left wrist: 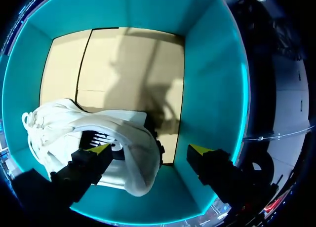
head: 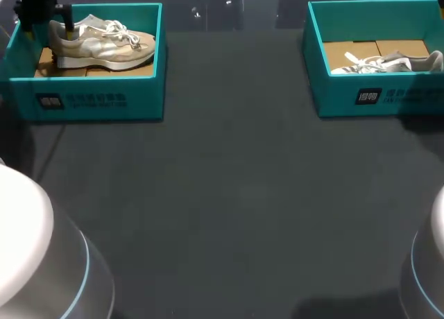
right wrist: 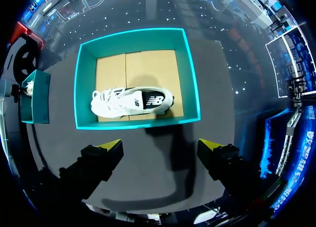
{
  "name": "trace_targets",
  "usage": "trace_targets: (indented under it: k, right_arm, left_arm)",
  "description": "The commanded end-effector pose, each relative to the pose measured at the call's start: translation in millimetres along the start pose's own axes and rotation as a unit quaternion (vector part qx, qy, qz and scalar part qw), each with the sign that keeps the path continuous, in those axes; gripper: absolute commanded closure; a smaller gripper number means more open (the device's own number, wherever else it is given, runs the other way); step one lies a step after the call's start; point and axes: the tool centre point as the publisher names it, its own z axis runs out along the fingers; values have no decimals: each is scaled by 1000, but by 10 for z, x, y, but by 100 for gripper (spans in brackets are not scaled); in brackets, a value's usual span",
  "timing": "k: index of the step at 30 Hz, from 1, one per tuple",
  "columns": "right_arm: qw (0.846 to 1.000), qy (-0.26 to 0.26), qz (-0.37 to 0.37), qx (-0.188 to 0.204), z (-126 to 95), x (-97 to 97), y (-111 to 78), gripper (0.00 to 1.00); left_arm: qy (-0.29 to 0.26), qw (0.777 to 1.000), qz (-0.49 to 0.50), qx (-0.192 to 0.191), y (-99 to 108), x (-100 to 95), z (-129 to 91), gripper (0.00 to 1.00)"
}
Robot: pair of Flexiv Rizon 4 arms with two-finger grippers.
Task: Take the shoe out of the shoebox, open the shoe tongue, remove and reinsert the insole, then place the shoe into the shoebox
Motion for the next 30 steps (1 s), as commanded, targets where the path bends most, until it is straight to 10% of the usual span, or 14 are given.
trace_targets:
  k: [1, 18, 26, 30]
  right_arm:
    - [1000, 0, 0, 0, -4, 3, -4, 0]
    - [1000, 0, 0, 0, -4, 3, -4, 0]
    - [1000, 0, 0, 0, -4, 3, -4, 0]
    - [1000, 0, 0, 0, -4, 3, -4, 0]
  left_arm:
    - [2, 1000, 0, 8, 75, -5, 92, 0]
    - [13, 999, -3, 30, 102, 11, 338, 20]
    - [17, 999, 0, 35, 75, 31, 379, 58]
    - [18, 999, 2, 36, 54, 62, 364, 93]
